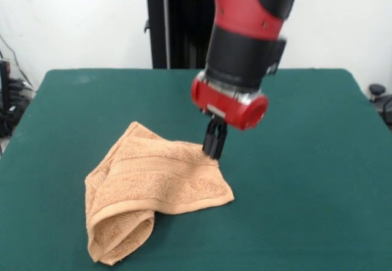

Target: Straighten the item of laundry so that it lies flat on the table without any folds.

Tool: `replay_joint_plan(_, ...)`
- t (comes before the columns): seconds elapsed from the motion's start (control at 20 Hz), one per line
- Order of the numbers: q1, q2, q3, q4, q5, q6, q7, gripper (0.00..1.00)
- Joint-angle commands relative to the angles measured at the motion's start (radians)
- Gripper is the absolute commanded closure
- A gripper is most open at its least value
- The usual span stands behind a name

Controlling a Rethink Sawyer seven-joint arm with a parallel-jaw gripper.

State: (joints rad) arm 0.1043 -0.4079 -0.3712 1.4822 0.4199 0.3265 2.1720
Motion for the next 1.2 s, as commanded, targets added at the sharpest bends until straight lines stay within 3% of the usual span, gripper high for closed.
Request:
replay_joint_plan(0.05, 0.028, -0.072, 0.15, 0.138, 0.053, 0.14, 0.197, 1.0)
replay_joint_plan(0.35, 0.018, -0.021, 0.139, 0.123, 0.017, 0.064, 0.168, 1.0)
replay_joint_plan(0.4, 0.016, -0.021, 0.139, 0.126, 0.013, 0.056, 0.164, 0.0)
replay_joint_plan(0.75, -0.027, -0.004, 0.218, 0.175, 0.034, -0.027, 0.17, 0.0)
replay_joint_plan(1.2, -0.019, 0.101, 0.194, 0.126, 0.018, -0.078, 0.192, 0.0)
